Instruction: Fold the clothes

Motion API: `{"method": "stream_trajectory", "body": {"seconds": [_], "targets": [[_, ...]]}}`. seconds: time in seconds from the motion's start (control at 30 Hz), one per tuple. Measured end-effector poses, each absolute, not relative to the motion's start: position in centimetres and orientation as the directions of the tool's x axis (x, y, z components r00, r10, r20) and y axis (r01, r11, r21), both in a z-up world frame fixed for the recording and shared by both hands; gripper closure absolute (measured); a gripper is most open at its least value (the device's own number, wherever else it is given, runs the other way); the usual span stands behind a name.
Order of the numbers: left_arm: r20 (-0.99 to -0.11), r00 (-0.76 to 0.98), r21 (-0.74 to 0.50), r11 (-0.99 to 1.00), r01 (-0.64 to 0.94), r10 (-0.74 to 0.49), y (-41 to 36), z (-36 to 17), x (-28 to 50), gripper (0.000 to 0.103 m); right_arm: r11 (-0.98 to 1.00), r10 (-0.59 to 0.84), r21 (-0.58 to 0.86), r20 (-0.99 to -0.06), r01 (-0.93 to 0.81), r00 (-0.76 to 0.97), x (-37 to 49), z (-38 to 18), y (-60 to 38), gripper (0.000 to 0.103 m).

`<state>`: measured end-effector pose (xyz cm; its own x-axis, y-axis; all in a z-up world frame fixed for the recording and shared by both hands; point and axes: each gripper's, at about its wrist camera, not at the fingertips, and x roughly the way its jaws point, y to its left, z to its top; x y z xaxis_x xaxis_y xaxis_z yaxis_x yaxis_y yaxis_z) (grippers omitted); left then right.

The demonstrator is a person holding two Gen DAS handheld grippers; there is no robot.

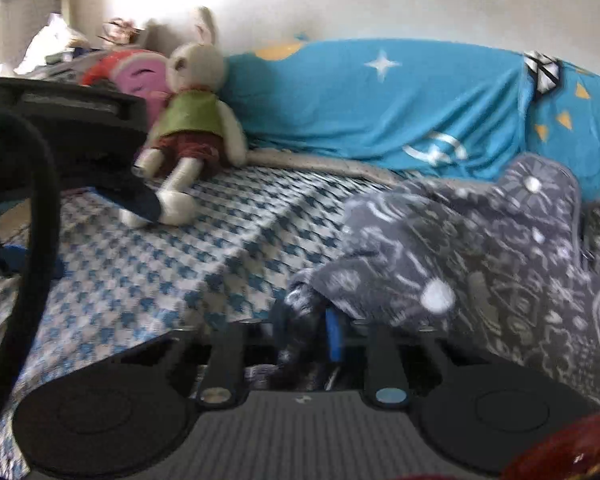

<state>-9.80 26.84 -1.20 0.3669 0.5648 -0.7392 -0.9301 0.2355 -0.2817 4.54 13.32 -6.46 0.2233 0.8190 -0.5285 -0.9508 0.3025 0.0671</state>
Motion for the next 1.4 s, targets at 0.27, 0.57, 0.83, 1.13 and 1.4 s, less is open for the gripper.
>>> {"method": "stream_trajectory", "body": {"seconds": [0.27,0.57,0.83,1.13,1.4], "targets": [[-0.736,0.397,-0.284,0.283,-0.916,0.548,27.0,-1.4,-8.9,0.000,0.204,0.815,0.005,-0.555,-0.979,0.167,3.8,-7.1,13.7,0.078],[-0.729,0.476,-0.309,0.384,-0.870,0.493,27.2,-0.8,-6.2,0.000,0.294,0.814,0.053,-0.537,-0.954,0.221,4.0,-6.6,12.7,0.071],[-0.719,0.478,-0.312,0.380,-0.871,0.505,26.6,0.2,-6.1,0.000,0.391,0.855,0.395,-0.491,-0.832,0.168,7.2,-6.1,11.6,0.067],[-0.714,0.451,-0.288,0.363,-0.886,0.535,27.0,1.1,-7.3,0.000,0.429,0.887,0.605,-0.422,-0.671,0.187,9.5,-6.3,11.4,0.062],[-0.724,0.447,-0.280,0.369,-0.886,0.525,27.7,0.8,-7.5,0.000,0.434,0.872,0.493,-0.440,-0.754,0.214,9.3,-6.5,12.9,0.086]]}}
